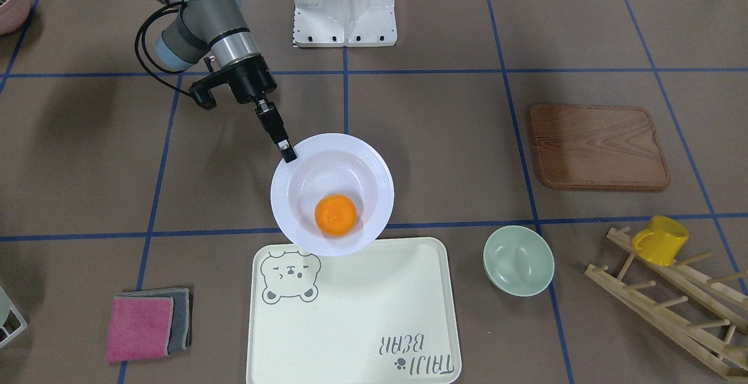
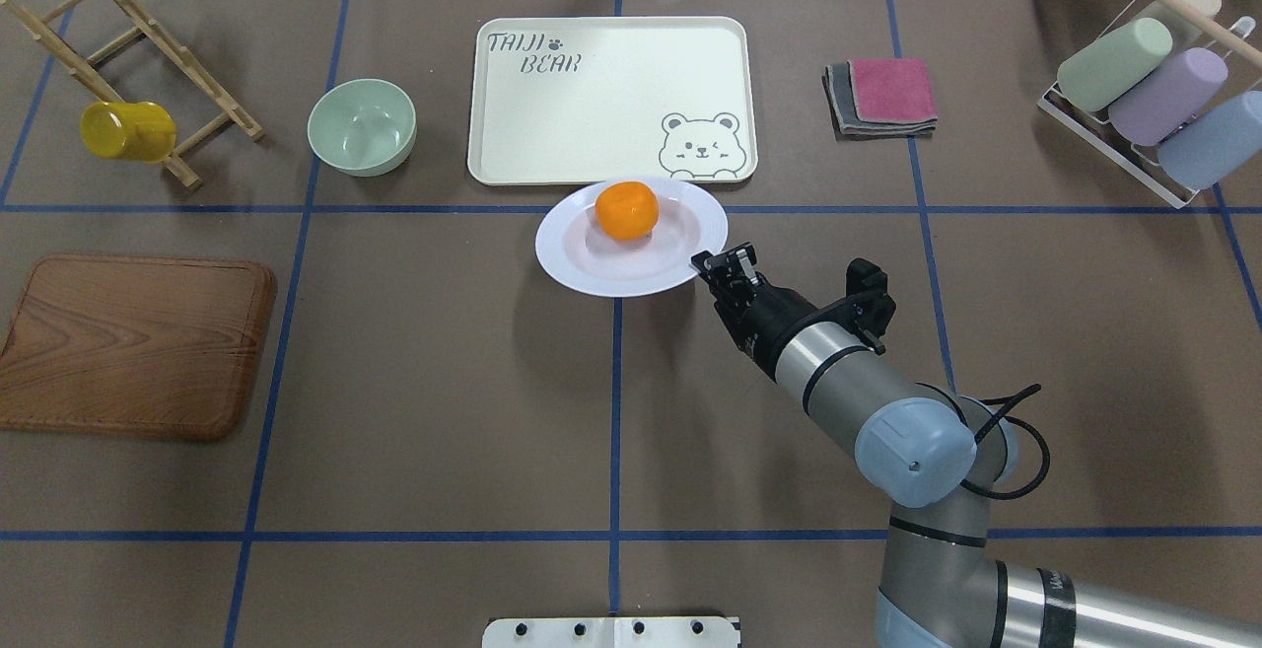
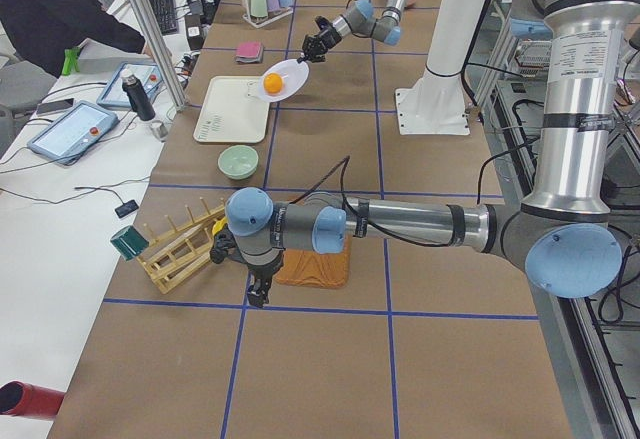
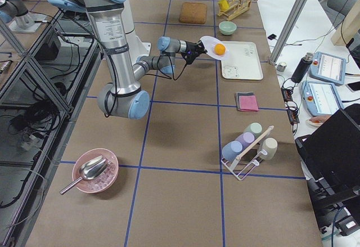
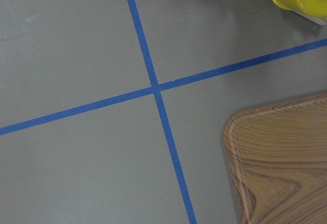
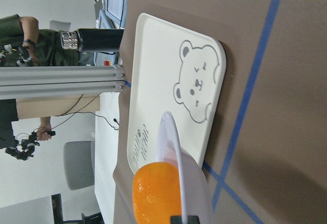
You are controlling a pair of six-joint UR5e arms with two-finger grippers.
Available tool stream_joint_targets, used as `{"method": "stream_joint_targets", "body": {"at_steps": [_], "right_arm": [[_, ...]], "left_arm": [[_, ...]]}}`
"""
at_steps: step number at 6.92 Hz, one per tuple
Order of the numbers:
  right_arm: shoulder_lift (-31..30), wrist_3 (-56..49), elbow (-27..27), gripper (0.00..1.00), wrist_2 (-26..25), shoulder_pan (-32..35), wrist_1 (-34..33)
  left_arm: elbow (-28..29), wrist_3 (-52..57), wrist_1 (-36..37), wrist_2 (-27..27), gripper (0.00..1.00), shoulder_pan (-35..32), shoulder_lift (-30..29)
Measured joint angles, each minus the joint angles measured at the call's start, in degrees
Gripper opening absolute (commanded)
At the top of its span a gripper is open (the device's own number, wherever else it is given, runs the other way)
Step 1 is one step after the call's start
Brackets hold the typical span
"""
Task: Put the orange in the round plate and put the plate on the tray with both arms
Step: 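Slide the plate with the orange farther from the robot onto the bear tray, then release the plate and raise the right gripper away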
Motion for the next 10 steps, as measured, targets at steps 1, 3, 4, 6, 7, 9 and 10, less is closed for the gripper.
{"method": "stream_joint_targets", "body": {"at_steps": [1, 3, 4, 6, 7, 9, 10], "right_arm": [[4.5, 0.1, -5.5, 0.00, -0.1, 2.4, 0.1], [16.0, 0.2, -21.7, 0.00, 0.7, 6.3, 0.1], [20.1, 0.1, -28.1, 0.65, 0.9, 7.1, 0.0], [21.1, -2.9, -30.7, 1.00, 2.3, 7.3, -0.3], [17.7, -9.3, -26.4, 1.00, 5.8, 7.5, -0.5], [8.3, -24.1, -12.8, 1.00, 21.3, 11.9, -8.3], [5.9, -32.1, -7.7, 1.00, 30.8, 16.4, -16.0]], "left_arm": [[0.0, -0.6, 0.0, 0.0, 0.99, 0.0, 0.0], [-0.1, -1.8, 0.0, 0.0, 0.99, 0.0, 0.0], [-0.2, -1.9, 0.0, 0.0, 0.99, 0.0, 0.0], [-0.5, -2.0, 0.0, 0.0, 0.99, 0.0, 0.0], [-0.6, -1.9, -0.1, 0.0, 0.99, 0.0, 0.1], [-1.1, -1.8, -0.2, 0.1, 0.99, -0.1, 0.8], [-1.4, -1.9, -0.2, 0.0, 0.99, -0.4, 1.2]]}}
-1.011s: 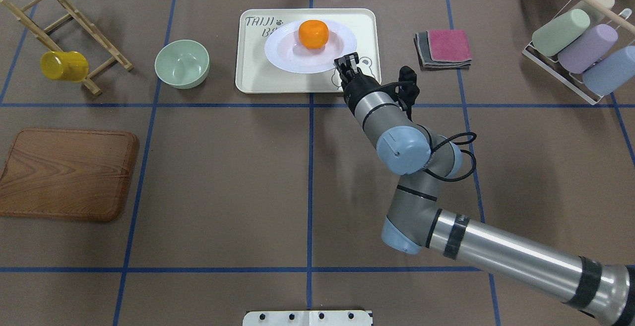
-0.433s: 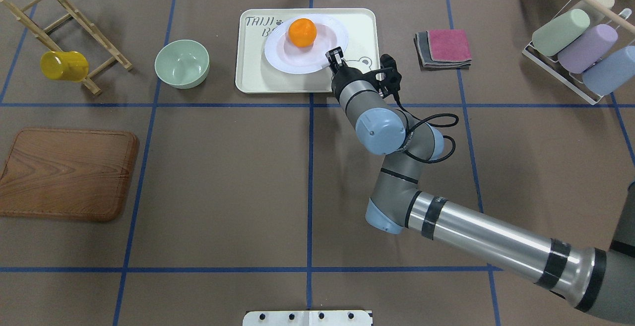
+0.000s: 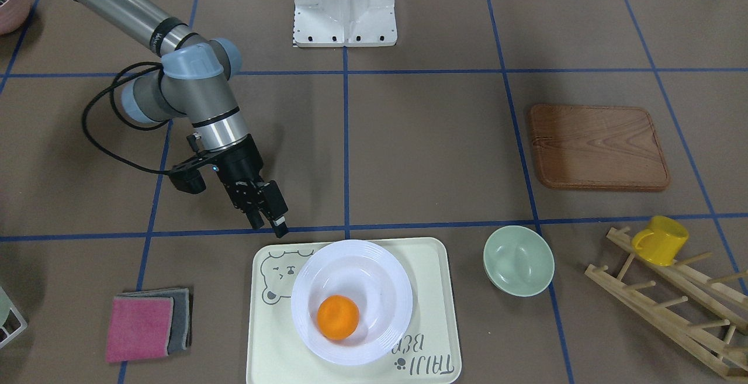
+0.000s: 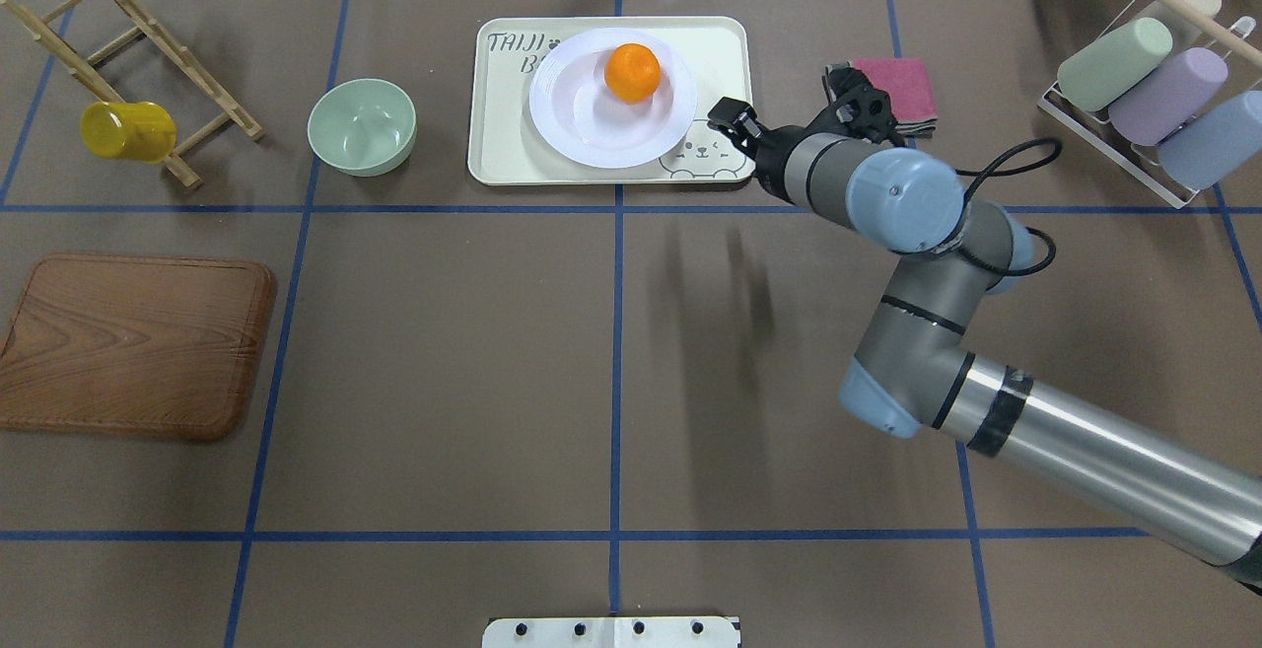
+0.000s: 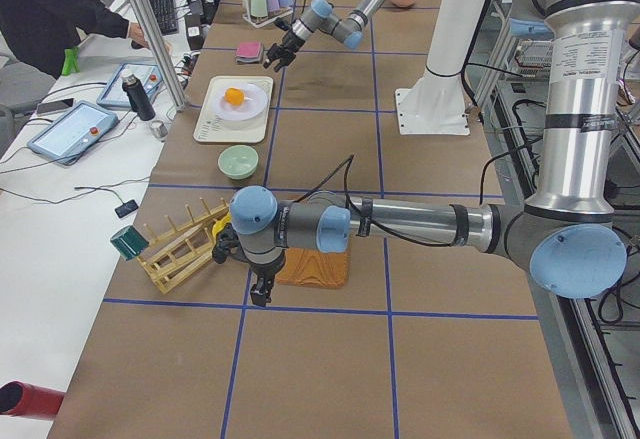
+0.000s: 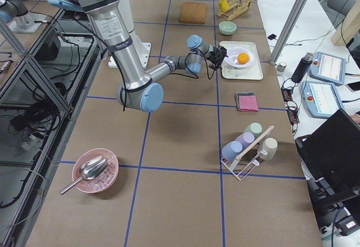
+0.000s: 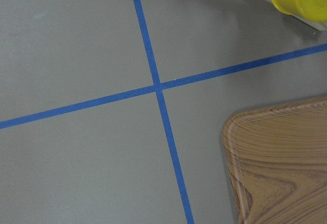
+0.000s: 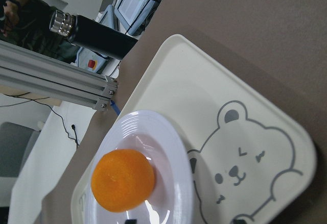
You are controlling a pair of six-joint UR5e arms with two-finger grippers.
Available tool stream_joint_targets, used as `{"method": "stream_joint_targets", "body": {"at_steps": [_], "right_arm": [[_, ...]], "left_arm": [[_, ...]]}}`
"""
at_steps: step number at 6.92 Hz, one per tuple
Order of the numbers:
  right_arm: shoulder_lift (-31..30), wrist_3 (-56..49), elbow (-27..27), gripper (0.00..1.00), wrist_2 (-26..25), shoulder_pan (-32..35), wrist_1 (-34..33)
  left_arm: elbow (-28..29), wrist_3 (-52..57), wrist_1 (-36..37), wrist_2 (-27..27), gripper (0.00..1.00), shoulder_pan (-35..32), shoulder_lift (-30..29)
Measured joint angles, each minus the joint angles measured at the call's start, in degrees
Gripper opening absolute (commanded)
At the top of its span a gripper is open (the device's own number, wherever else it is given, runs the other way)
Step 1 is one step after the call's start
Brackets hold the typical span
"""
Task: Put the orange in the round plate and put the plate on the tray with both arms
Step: 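Release the plate and raise the right gripper away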
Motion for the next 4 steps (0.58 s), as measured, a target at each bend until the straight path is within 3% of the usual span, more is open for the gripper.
{"method": "stream_joint_targets", "body": {"at_steps": [2, 4], "right_arm": [[-3.7, -20.4, 7.6, 1.00, 17.4, 11.5, -16.4], [-8.7, -42.5, 11.7, 1.00, 29.7, 23.2, -27.2]], "left_arm": [[-2.0, 0.3, 1.0, 0.0, 0.99, -1.1, 0.2], [-3.9, 1.1, 3.4, -0.2, 0.99, -2.4, 0.4]]}}
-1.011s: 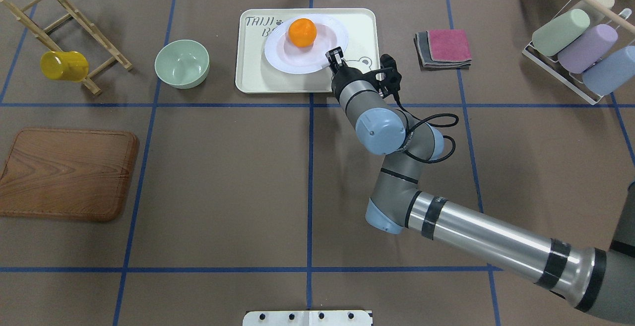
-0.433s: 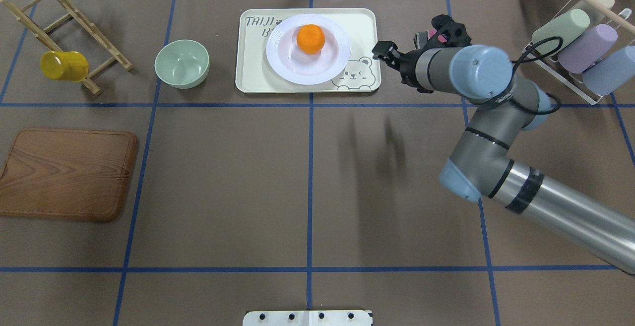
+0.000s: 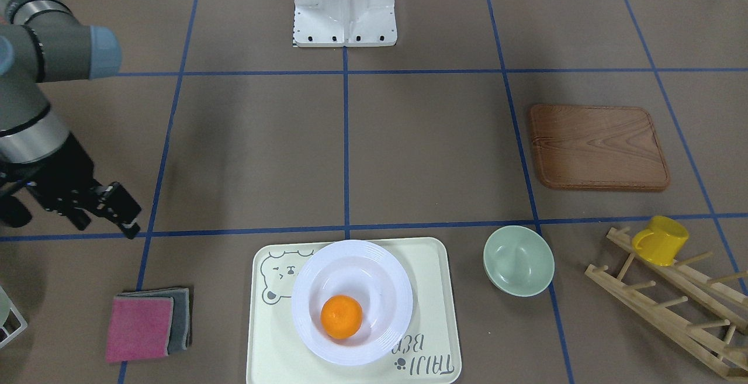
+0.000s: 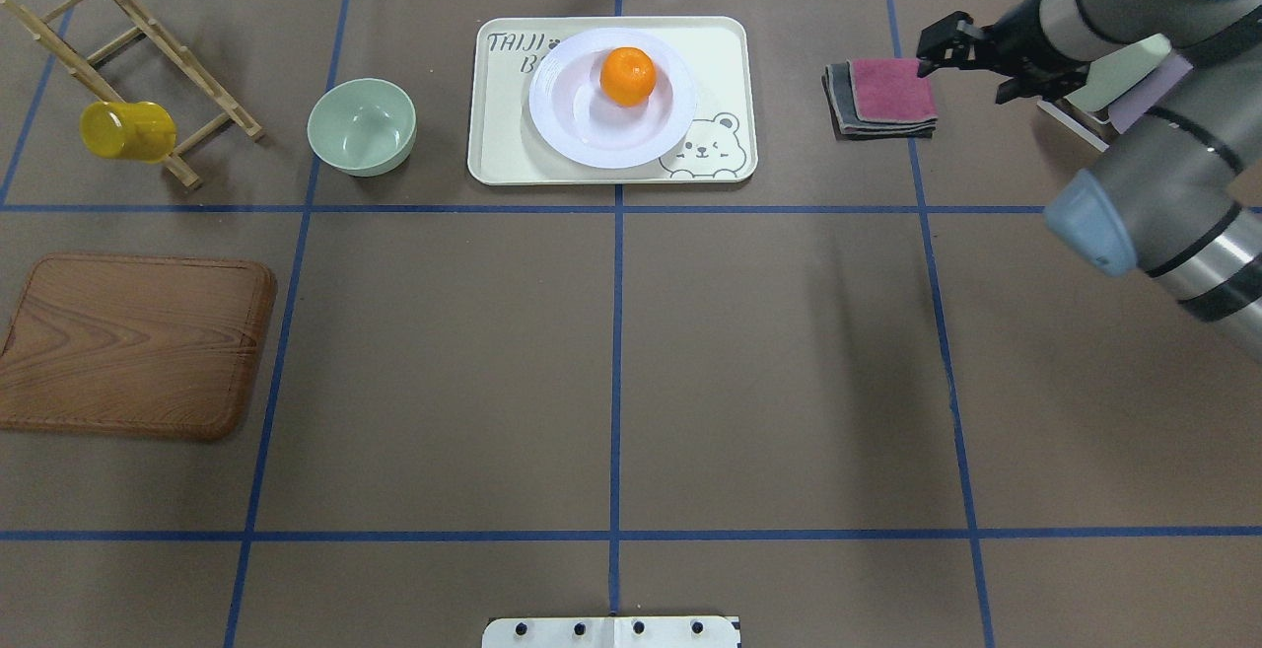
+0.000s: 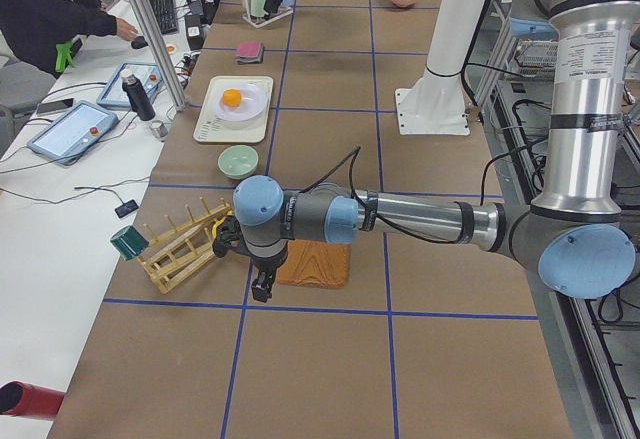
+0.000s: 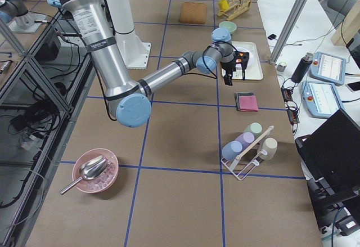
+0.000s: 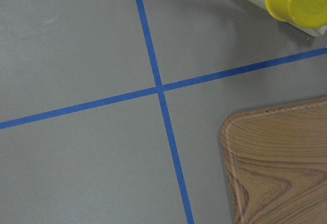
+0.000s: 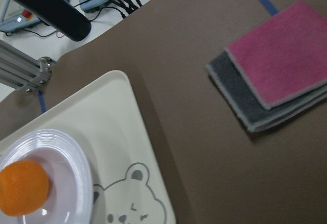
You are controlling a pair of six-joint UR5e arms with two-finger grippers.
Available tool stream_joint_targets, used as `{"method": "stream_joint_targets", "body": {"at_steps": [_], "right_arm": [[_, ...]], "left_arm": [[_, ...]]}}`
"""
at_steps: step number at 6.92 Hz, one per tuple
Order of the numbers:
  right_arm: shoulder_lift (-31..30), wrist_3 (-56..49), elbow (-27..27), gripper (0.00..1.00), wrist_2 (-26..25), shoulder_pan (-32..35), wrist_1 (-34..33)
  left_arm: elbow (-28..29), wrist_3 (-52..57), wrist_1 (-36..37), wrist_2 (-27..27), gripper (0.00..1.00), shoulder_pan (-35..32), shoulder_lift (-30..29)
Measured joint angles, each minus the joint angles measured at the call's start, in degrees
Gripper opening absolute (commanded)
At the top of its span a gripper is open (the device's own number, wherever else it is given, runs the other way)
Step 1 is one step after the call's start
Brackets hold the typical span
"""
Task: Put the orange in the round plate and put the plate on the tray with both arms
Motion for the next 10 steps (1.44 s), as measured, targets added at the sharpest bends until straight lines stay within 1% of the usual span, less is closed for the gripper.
{"method": "stream_joint_targets", "body": {"at_steps": [1, 2, 4, 5, 6, 7, 8, 10], "right_arm": [[-3.3, -12.1, 0.6, 1.00, 4.3, 5.3, -3.2], [-7.1, -24.4, 0.6, 1.00, 7.0, 10.2, -5.4], [-15.1, -45.1, -0.1, 1.00, 8.7, 17.7, -7.3], [-19.1, -52.9, -0.4, 1.00, 9.2, 20.9, -7.5], [-22.6, -58.5, -0.5, 1.00, 10.2, 23.6, -7.5], [-25.0, -61.7, -0.5, 1.00, 11.6, 25.4, -7.7], [-26.0, -63.1, -0.4, 1.00, 13.4, 26.5, -9.0], [-26.2, -63.7, 0.7, 1.00, 16.3, 27.4, -14.3]], "left_arm": [[-0.6, 0.3, 0.6, -0.1, 0.99, -0.3, 0.0], [-0.8, 0.3, 0.8, -0.2, 0.99, -0.5, 0.0], [-1.0, 0.2, 0.7, 0.1, 0.99, -0.6, 0.0], [-1.1, 0.1, 0.7, 0.1, 0.99, -0.7, 0.0], [-1.2, 0.2, 0.5, 0.1, 0.99, -0.7, 0.0], [-1.2, 0.2, 0.4, 0.0, 0.99, -0.8, 0.0], [-1.2, 0.3, 0.4, -0.1, 0.99, -0.8, 0.0], [-1.2, 0.3, 0.4, -0.1, 0.99, -0.8, 0.1]]}}
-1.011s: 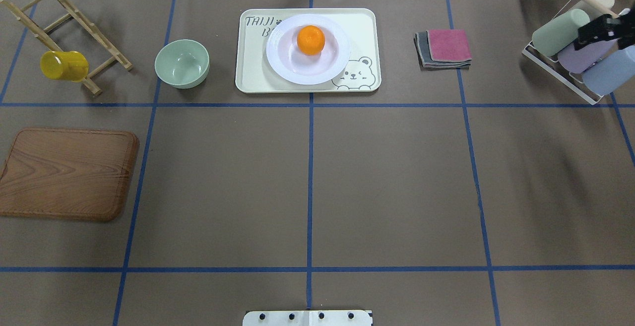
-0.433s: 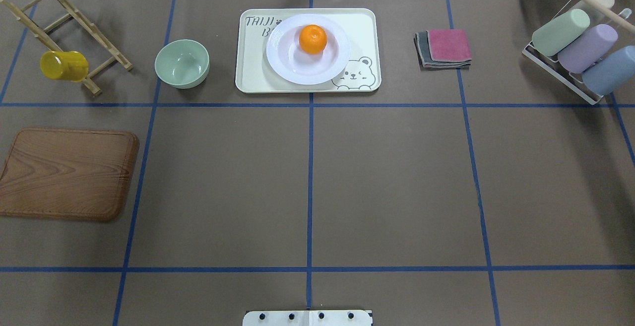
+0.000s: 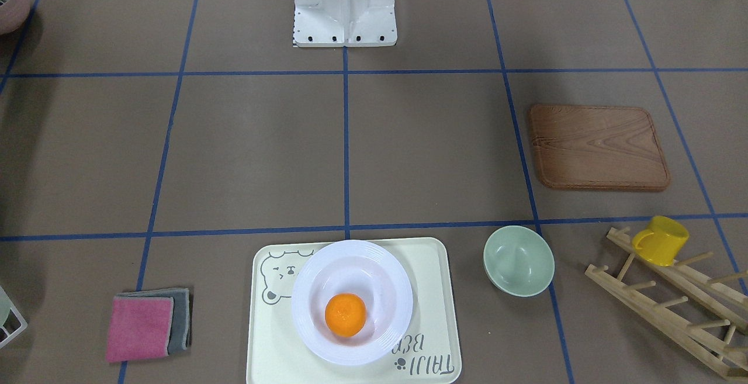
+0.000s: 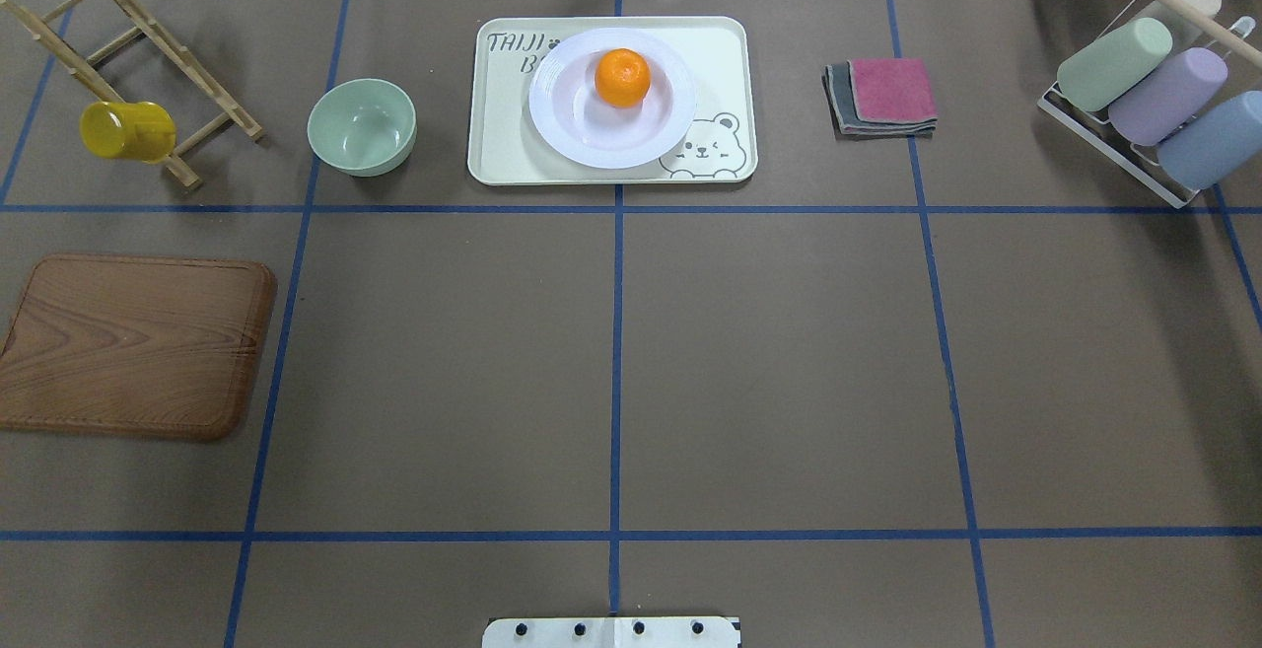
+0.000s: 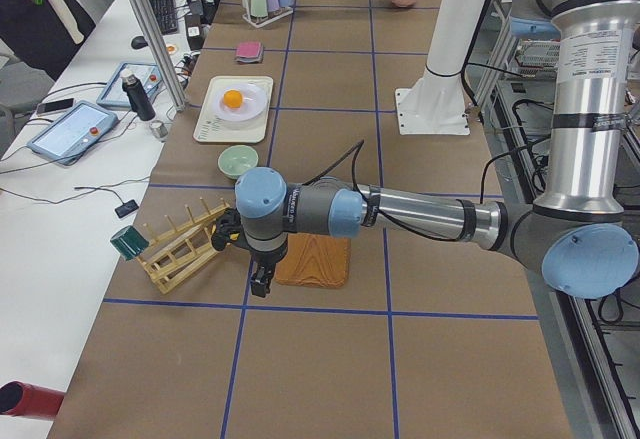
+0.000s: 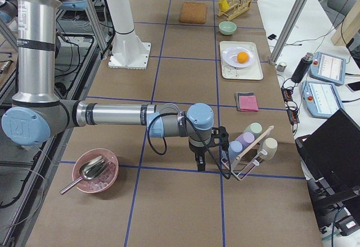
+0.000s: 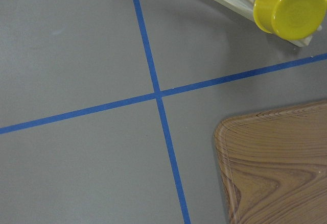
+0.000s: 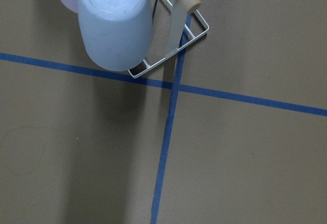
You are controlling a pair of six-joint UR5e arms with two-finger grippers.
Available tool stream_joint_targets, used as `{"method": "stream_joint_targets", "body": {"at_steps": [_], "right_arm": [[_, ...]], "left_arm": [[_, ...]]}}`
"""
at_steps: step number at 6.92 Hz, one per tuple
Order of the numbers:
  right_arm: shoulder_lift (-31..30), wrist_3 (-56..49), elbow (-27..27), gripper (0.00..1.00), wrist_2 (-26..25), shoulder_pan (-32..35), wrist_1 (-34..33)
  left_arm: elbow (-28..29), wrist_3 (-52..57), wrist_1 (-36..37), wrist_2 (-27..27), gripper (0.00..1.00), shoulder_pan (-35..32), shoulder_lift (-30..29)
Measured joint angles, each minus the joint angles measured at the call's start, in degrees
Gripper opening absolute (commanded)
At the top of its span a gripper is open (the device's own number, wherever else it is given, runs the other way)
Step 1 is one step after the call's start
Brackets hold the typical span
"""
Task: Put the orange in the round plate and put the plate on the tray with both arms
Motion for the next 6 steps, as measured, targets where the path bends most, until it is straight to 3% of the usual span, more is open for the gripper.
{"method": "stream_joint_targets", "body": {"at_steps": [6], "right_arm": [[-0.2, 0.1, 0.3, 1.00, 0.4, 0.2, -1.0]], "left_arm": [[0.0, -0.1, 0.0, 0.0, 0.99, 0.0, 0.0]]}}
